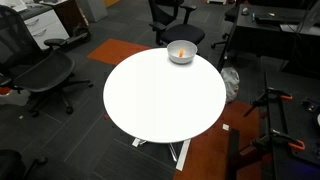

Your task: Remove the maker from the bowl and put it on the table

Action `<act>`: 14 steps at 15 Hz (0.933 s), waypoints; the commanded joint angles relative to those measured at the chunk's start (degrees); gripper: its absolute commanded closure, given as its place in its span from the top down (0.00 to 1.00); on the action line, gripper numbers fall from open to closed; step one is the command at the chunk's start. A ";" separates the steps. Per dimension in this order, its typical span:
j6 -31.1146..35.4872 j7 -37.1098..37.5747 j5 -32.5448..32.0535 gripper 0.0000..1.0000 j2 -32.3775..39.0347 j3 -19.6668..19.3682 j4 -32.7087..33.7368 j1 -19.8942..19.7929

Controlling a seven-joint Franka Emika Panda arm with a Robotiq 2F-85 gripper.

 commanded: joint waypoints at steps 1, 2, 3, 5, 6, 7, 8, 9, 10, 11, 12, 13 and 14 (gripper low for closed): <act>-0.15 -0.09 0.11 1.00 0.04 0.35 0.13 -0.39; -0.15 -0.09 0.11 1.00 0.04 0.35 0.13 -0.39; -0.15 -0.09 0.11 1.00 0.04 0.35 0.13 -0.39; -0.15 -0.09 0.11 1.00 0.04 0.35 0.13 -0.39; 0.39 0.31 0.44 1.00 0.80 0.24 0.60 -0.46; 0.98 0.63 1.29 1.00 1.66 -0.08 1.04 -0.57; 3.71 2.36 2.11 1.00 2.67 -0.37 1.21 -1.13; 4.85 2.76 3.47 1.00 3.87 -0.94 1.79 -1.43; 7.48 4.01 4.96 1.00 5.00 -1.45 1.89 -1.98; 10.20 5.15 6.37 1.00 6.73 -2.06 2.22 -2.61; 12.85 6.06 7.44 1.00 8.19 -2.60 2.38 -3.20; 15.70 7.00 8.44 1.00 10.14 -3.15 2.64 -3.86; 18.76 7.97 9.48 1.00 12.15 -3.64 2.86 -4.51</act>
